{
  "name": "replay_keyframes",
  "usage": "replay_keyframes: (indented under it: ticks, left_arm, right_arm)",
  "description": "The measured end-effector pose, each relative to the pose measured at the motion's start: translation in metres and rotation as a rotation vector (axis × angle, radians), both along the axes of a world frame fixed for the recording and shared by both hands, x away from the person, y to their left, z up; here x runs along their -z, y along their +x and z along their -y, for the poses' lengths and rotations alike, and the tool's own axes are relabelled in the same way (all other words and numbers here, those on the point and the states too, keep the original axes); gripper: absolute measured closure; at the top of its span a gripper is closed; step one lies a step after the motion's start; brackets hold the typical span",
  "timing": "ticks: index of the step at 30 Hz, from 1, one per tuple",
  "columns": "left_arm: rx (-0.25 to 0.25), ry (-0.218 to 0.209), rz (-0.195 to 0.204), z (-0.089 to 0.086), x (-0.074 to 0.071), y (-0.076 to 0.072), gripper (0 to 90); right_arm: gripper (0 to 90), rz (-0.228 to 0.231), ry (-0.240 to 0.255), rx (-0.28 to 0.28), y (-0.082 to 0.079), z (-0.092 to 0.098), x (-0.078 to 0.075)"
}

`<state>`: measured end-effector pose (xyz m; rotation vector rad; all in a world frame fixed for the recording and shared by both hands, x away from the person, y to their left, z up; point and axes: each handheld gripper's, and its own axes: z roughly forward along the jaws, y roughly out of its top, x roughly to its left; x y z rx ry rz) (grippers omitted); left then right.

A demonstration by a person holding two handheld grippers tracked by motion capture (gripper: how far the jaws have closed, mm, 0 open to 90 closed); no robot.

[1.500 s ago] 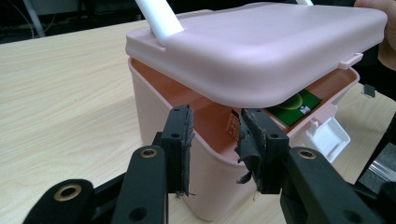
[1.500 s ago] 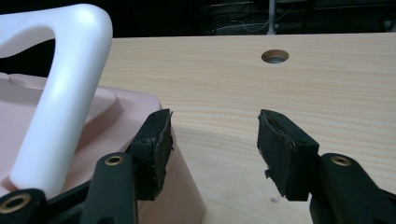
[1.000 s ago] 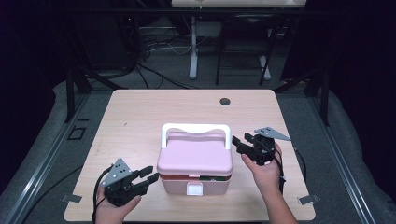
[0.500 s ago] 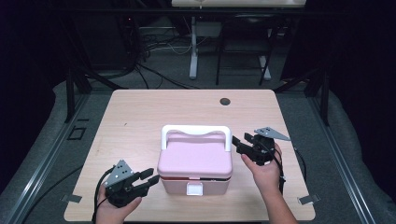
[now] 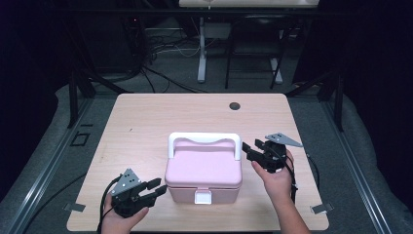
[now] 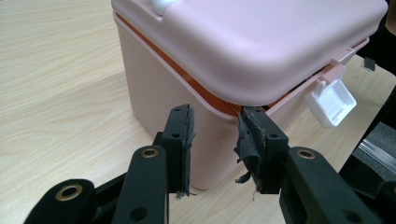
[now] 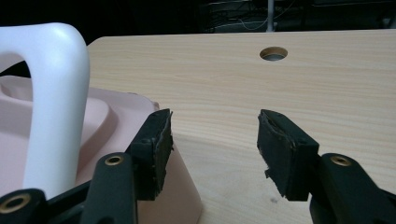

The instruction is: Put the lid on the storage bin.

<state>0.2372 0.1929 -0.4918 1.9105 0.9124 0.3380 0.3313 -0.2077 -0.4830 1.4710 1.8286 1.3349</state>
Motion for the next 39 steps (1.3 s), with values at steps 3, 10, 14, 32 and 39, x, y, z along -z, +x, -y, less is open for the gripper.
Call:
replay_keyframes:
  ticks: [3,10,14,32,39]
  left_arm:
    - [0.000,0.001,-0.001,0.000,0.000,0.000,64.3]
    - [0.000,-0.001,-0.007,-0.001,0.003,-0.001,64.2]
    - [-0.004,0.004,-0.015,-0.004,0.005,-0.001,64.1]
    - [-0.072,-0.021,-0.020,-0.016,0.014,0.004,60.2]
    - [-0.076,-0.024,-0.015,-0.016,0.014,0.004,57.7]
  right_arm:
    - [44.7,0.001,-0.001,0.000,0.000,0.000,0.000]
    - [44.7,0.001,0.001,0.001,0.000,0.000,0.000]
    - [44.7,0.001,0.000,0.003,0.000,0.001,0.000]
    - [44.7,0.005,0.000,0.005,0.000,0.003,-0.001]
    - [44.2,0.056,0.081,-0.020,-0.008,0.007,-0.020]
